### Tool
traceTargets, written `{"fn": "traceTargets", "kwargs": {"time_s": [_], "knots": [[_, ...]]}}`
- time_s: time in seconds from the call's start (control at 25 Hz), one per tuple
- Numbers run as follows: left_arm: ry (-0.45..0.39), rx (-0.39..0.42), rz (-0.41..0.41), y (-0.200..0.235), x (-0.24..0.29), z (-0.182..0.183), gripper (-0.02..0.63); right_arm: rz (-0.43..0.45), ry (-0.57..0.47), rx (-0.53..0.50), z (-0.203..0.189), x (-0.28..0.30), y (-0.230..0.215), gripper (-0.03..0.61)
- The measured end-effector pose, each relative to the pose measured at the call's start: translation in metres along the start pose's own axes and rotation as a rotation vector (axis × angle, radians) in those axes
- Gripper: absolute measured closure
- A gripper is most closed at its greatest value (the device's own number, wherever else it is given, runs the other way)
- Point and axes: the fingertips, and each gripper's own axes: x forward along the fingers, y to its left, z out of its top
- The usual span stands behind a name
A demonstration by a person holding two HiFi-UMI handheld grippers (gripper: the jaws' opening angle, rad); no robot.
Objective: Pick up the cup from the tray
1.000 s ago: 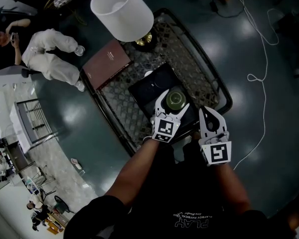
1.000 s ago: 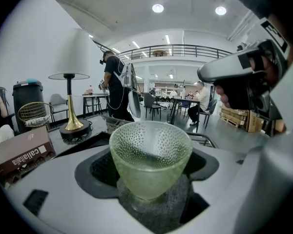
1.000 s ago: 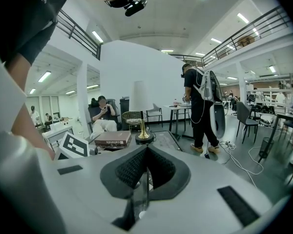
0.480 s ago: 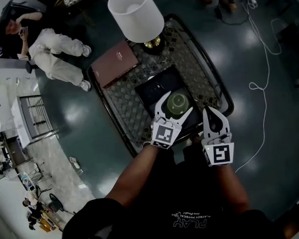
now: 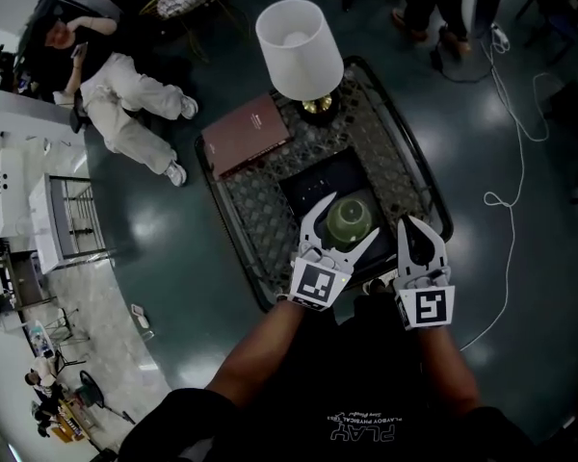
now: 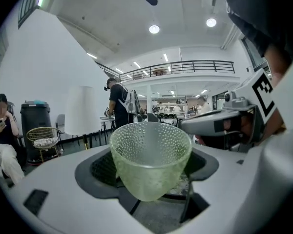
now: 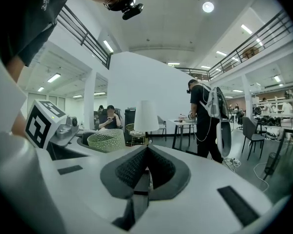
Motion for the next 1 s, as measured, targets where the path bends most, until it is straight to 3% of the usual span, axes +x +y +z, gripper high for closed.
{"fn": "traceTargets", "kwargs": {"time_s": [0.52,1.0], "knots": [[-0.044,0.042,0.073,0.014,-0.042,0.055,0.224,0.036,-0.186,-0.027,0.066,-0.002,0.017,0.580],[-0.062,0.048,0.116,0.021,-0.056,0.079,0.224,0.062,-0.253,-0.036,0.094,-0.004,0.026,0.580]]}}
